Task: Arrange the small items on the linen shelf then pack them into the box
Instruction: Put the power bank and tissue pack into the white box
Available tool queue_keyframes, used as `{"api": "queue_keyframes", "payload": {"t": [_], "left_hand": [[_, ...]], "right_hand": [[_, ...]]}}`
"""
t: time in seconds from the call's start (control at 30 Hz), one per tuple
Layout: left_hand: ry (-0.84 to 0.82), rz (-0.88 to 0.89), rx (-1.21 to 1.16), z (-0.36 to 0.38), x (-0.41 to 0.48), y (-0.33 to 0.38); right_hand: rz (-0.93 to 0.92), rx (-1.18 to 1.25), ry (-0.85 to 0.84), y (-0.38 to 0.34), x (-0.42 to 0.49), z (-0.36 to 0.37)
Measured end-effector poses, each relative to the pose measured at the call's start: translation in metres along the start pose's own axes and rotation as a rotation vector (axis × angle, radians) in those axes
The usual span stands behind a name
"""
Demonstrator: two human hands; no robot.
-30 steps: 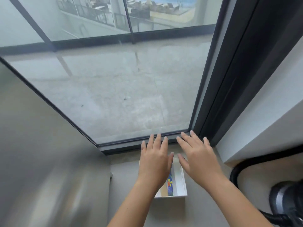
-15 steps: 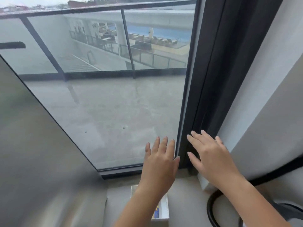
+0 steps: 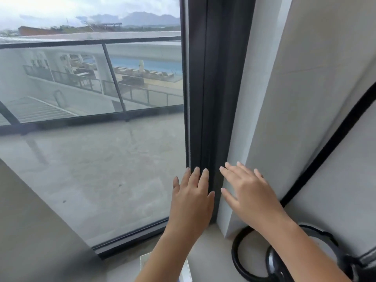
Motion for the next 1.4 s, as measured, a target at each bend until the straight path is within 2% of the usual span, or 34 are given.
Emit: {"api": "queue_keyframes", "payload": {"t": [0.13, 0.27, 0.5, 0.73, 1.13, 1.23, 1.4], "left_hand": [[-0.083, 0.095, -0.064, -0.006, -0.001, 0.01], [-0.009, 0.279, -0.075, -0.011, -0.011, 0.032], [-0.019, 0.552, -0.151, -0.015, -0.031, 0.094], [0.018, 0.788, -0.226, -0.027, -0.059, 0.161], [0.074, 0.969, -0.353, -0.039, -0.12, 0.285], [0.069, 0.999, -0.388, -0.043, -0.148, 0.328], [0.041, 1.051, -0.43, -0.05, -0.193, 0.404]], "right_hand": [[0.123, 0.01, 0.029, -0.007, -0.03, -0.01], [0.283, 0.004, 0.05, -0.009, -0.064, -0.017], [0.585, -0.068, 0.092, 0.008, -0.145, -0.033], [0.779, -0.093, 0.156, 0.013, -0.221, -0.053], [0.99, -0.126, 0.393, 0.045, -0.351, -0.078], [1.018, -0.117, 0.329, 0.062, -0.397, -0.082], [1.035, -0.117, 0.343, 0.093, -0.476, -0.092]]}}
Point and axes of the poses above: each hand's wrist, its own x-axis towards the middle knuckle, its own z-axis out of the palm, y = z × x, the point moved 1 cm from there along x, towards the middle knuckle, and after that the axes turned 9 degrees about -y, right-handed, at the moved point
